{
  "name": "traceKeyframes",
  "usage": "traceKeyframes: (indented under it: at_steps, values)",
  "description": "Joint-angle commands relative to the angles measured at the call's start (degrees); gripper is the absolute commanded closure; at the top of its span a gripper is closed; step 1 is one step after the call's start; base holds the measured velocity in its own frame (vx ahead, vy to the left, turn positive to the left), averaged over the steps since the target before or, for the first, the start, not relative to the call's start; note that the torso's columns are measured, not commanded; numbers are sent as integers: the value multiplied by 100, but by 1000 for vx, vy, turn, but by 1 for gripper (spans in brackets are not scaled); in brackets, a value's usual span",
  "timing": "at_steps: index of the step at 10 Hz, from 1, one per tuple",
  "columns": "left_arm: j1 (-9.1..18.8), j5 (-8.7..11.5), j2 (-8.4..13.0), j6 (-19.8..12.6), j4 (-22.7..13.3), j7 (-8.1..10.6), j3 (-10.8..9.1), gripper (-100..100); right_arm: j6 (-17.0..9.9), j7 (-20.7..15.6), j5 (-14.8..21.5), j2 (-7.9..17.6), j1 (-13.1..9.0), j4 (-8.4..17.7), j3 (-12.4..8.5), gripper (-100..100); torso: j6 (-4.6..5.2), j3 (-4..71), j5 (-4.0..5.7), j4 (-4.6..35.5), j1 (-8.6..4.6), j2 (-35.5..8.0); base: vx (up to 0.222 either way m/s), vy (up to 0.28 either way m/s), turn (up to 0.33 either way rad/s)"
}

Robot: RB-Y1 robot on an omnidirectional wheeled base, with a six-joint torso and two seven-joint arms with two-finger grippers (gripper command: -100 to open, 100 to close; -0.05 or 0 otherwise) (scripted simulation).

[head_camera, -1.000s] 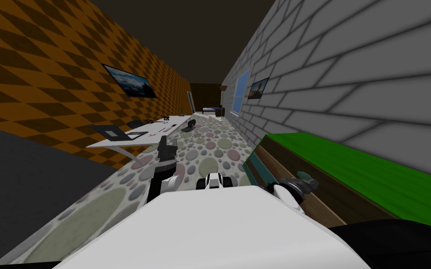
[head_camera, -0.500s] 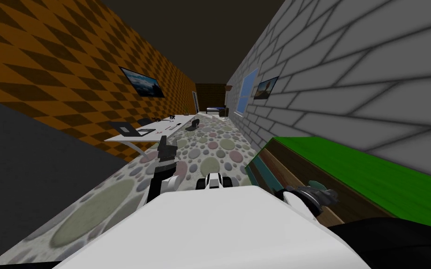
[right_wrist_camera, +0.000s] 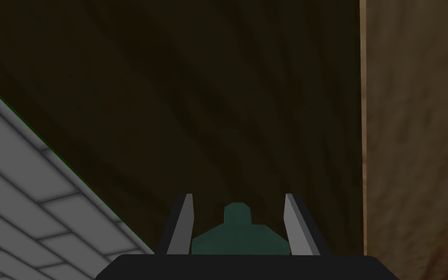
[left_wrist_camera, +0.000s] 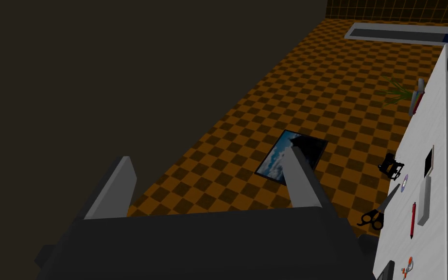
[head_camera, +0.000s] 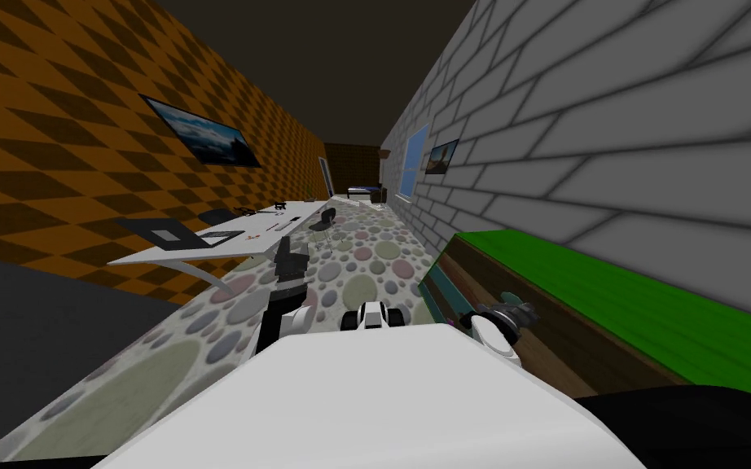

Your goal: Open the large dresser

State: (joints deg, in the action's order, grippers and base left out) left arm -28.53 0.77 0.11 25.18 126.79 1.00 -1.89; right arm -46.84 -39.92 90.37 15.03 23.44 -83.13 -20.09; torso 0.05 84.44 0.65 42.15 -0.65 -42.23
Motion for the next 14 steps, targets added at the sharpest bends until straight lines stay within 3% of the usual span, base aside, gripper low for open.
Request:
traceKeyframes:
  at_steps: [1, 3, 4, 9, 10, 14]
  values:
    - [0, 0, 0, 0, 0, 0, 0, 0, 51, -260, 45, -99, -230, -46, 229, 100, 6, 4, -6, -2, 5, 2, -13, -7, -208]
    - [0, 0, 0, 0, 0, 0, 0, 0, 46, -393, 134, -139, -455, -39, 407, 100, 4, 7, -6, -5, 8, 8, -13, -5, -224]
    - [0, 0, 0, 0, 0, 0, 0, 0, 3, -316, 161, -129, -386, -98, 369, 100, 9, 8, -11, -5, 10, 4, -3, 3, -30]
    - [0, 0, -2, 0, 0, 0, 3, 0, 302, -193, -41, 128, -130, -105, 136, 100, -29, 24, -39, 0, 56, 26, 26, 176, 26]
    - [1, 0, -2, 0, 0, 0, 2, 0, 223, -234, -14, 88, -145, -142, 146, 100, -35, 26, -42, 3, 42, 26, -2, 91, -22]
    - [0, 0, -2, 0, 0, 0, 2, 0, 377, -57, 12, 177, 8, -157, 168, 100, -27, 18, -37, 1, 64, 20, 16, 177, -43]
